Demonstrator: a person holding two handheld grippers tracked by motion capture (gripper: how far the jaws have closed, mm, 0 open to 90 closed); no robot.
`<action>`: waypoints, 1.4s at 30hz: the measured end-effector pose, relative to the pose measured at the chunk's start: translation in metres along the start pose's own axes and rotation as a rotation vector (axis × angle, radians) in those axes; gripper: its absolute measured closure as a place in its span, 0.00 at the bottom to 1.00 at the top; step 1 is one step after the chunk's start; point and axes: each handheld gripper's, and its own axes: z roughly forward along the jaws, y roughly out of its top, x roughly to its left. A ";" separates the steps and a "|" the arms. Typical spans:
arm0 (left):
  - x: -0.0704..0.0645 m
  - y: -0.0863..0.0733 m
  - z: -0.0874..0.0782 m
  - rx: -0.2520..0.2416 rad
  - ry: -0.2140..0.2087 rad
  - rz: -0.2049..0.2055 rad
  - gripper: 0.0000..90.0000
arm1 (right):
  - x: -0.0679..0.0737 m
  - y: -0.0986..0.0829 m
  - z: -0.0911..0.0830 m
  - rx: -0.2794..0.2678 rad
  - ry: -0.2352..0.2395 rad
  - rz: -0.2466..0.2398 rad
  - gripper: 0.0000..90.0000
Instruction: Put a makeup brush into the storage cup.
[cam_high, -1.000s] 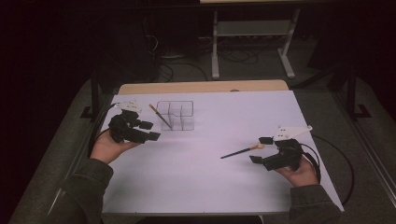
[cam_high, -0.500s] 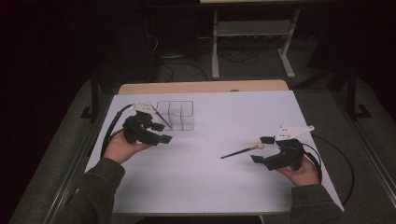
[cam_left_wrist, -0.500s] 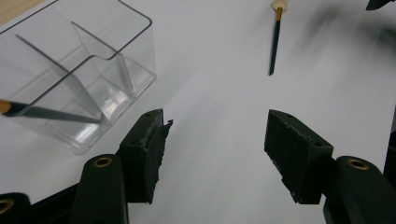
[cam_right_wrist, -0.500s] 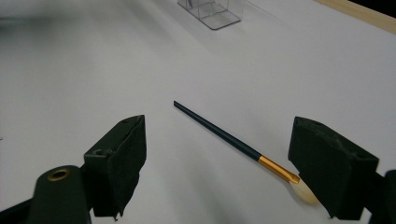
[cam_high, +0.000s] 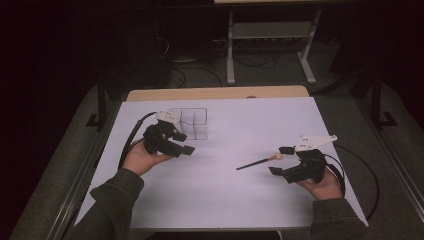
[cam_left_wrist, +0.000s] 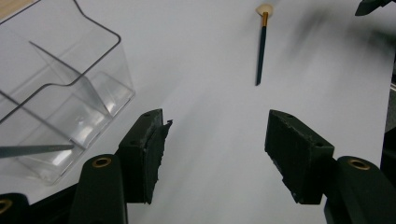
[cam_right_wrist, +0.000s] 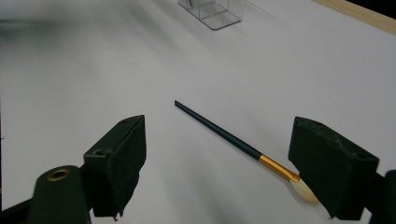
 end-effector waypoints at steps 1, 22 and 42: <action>-0.001 0.001 0.002 0.000 -0.004 -0.003 0.41 | 0.000 0.000 0.000 0.001 0.000 -0.001 0.20; -0.015 0.011 0.019 -0.003 -0.023 0.021 0.40 | 0.005 -0.005 -0.002 0.006 0.002 -0.007 0.20; -0.031 0.030 0.042 0.006 -0.052 0.057 0.41 | 0.005 -0.011 -0.008 -0.001 -0.009 -0.001 0.20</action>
